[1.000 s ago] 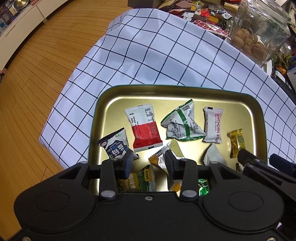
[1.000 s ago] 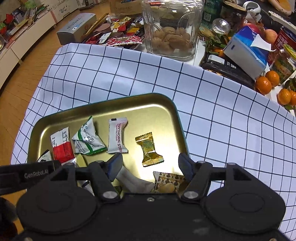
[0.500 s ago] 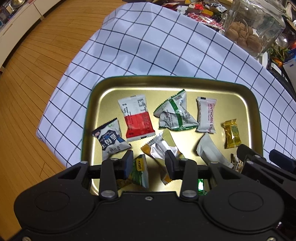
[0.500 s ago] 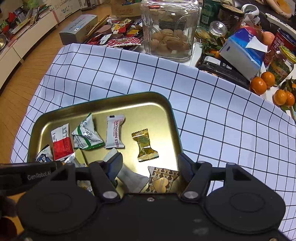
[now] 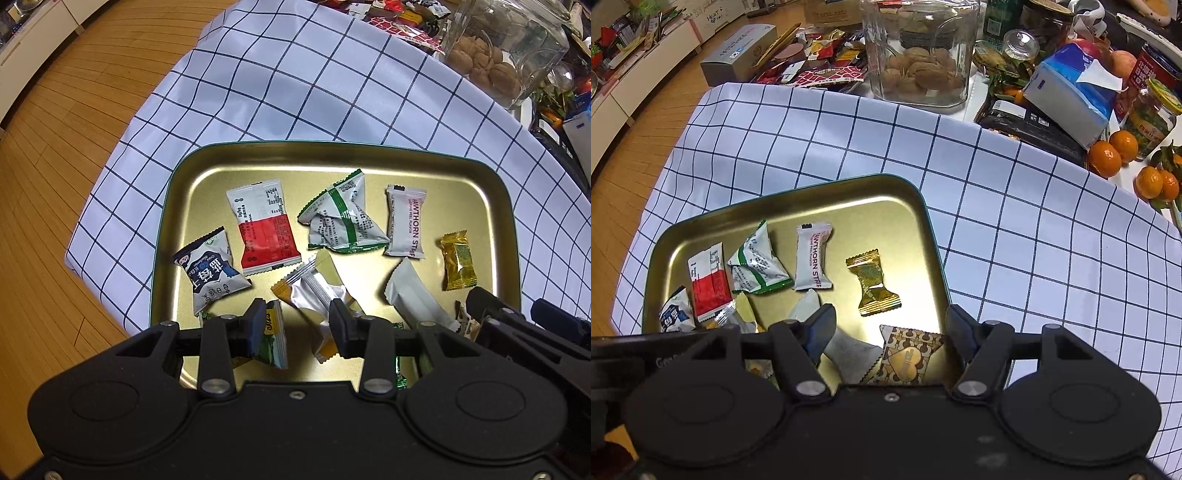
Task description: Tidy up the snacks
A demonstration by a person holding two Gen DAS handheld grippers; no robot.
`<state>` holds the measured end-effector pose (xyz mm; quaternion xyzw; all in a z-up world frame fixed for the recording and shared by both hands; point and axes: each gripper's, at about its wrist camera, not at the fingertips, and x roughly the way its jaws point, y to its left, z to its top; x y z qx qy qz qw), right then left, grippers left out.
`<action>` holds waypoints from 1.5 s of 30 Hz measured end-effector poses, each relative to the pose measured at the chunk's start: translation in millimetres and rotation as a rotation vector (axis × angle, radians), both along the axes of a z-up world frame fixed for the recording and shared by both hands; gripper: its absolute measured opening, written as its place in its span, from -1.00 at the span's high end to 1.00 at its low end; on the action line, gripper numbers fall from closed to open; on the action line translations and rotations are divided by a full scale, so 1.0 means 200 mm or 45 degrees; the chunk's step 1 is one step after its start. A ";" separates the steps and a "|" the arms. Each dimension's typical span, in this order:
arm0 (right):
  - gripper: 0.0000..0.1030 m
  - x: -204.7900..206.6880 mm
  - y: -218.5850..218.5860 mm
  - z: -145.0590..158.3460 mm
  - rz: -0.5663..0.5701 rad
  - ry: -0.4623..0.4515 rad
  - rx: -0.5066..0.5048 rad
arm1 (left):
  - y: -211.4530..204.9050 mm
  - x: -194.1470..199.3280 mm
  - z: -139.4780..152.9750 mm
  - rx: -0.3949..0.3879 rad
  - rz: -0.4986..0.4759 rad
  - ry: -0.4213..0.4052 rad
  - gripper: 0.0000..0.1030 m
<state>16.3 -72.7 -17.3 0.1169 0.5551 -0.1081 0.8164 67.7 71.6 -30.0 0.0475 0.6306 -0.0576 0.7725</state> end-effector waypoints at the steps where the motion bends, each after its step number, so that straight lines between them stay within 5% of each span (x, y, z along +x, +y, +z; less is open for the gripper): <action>1: -0.33 0.00 0.00 0.00 0.002 0.000 -0.001 | 0.00 0.00 0.00 0.002 0.000 -0.002 0.07; 45: -0.33 0.00 -0.01 0.00 0.000 0.001 0.001 | -0.01 0.00 0.02 0.028 -0.010 -0.018 0.07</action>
